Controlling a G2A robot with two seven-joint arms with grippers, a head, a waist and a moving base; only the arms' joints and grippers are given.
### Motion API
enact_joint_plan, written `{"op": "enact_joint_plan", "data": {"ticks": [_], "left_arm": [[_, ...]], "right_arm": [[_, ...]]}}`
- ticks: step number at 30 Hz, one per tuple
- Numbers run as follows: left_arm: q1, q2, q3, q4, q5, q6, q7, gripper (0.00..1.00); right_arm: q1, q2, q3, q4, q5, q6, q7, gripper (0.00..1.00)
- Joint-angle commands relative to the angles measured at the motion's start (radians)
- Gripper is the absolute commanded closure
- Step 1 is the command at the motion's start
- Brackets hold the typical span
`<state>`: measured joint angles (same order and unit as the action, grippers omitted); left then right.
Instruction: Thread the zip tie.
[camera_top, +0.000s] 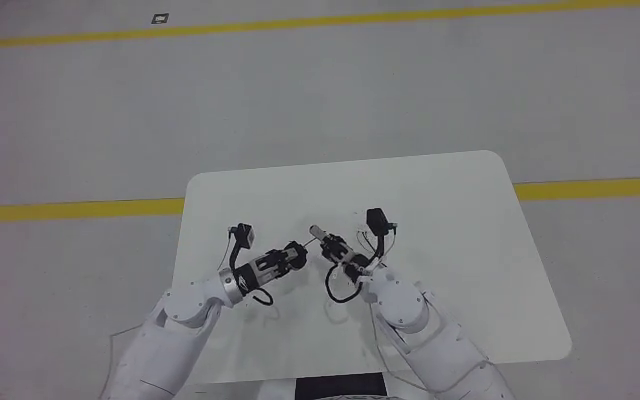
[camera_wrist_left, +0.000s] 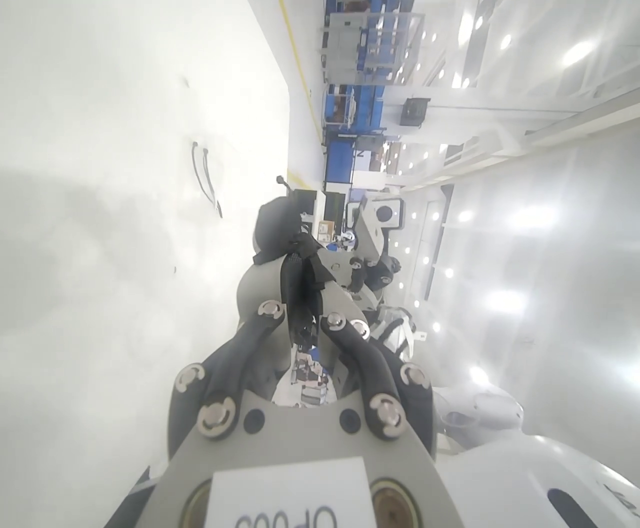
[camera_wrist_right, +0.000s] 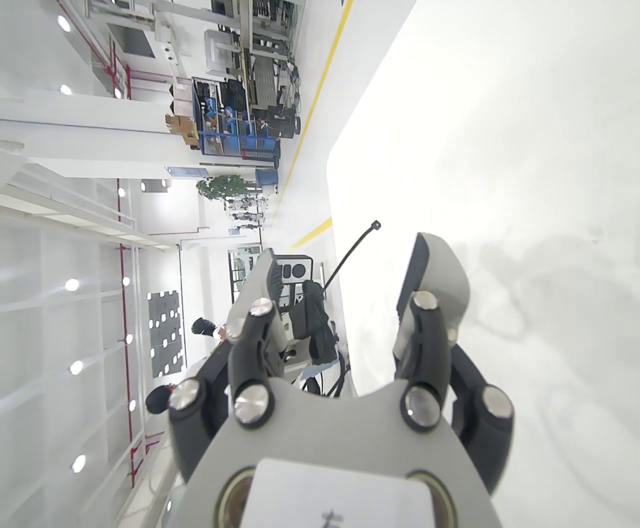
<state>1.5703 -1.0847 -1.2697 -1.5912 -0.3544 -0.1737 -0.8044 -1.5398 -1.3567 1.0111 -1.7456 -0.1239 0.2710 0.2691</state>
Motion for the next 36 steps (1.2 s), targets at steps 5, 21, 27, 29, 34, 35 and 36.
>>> {"op": "enact_joint_plan", "data": {"ticks": [5, 21, 27, 29, 34, 35, 36], "left_arm": [[-0.024, 0.015, -0.028, 0.017, 0.022, 0.000, -0.118, 1.00], [-0.042, 0.042, -0.087, 0.084, -0.053, -0.039, -0.361, 1.00], [-0.065, 0.058, -0.117, 0.160, -0.170, -0.054, -0.571, 1.00], [-0.076, 0.059, -0.103, 0.175, -0.207, -0.056, -0.586, 1.00], [-0.086, 0.063, -0.108, 0.180, -0.171, -0.084, -0.582, 1.00], [-0.086, 0.063, -0.108, 0.180, -0.171, -0.084, -0.582, 1.00], [-0.086, 0.063, -0.106, 0.180, -0.166, -0.082, -0.577, 1.00]], "right_arm": [[0.005, 0.008, 0.059, 0.032, 0.125, -0.011, 0.162, 0.00], [0.090, 0.016, 0.164, 0.212, 0.442, -0.036, 0.412, 0.00], [0.174, 0.023, 0.157, 0.342, 0.518, -0.068, 0.651, 0.00], [0.195, 0.024, 0.149, 0.378, 0.530, -0.073, 0.694, 0.00], [0.195, 0.024, 0.149, 0.378, 0.530, -0.073, 0.694, 0.00], [0.195, 0.024, 0.149, 0.378, 0.530, -0.073, 0.694, 0.00], [0.186, 0.021, 0.146, 0.382, 0.571, -0.084, 0.707, 0.00]]}}
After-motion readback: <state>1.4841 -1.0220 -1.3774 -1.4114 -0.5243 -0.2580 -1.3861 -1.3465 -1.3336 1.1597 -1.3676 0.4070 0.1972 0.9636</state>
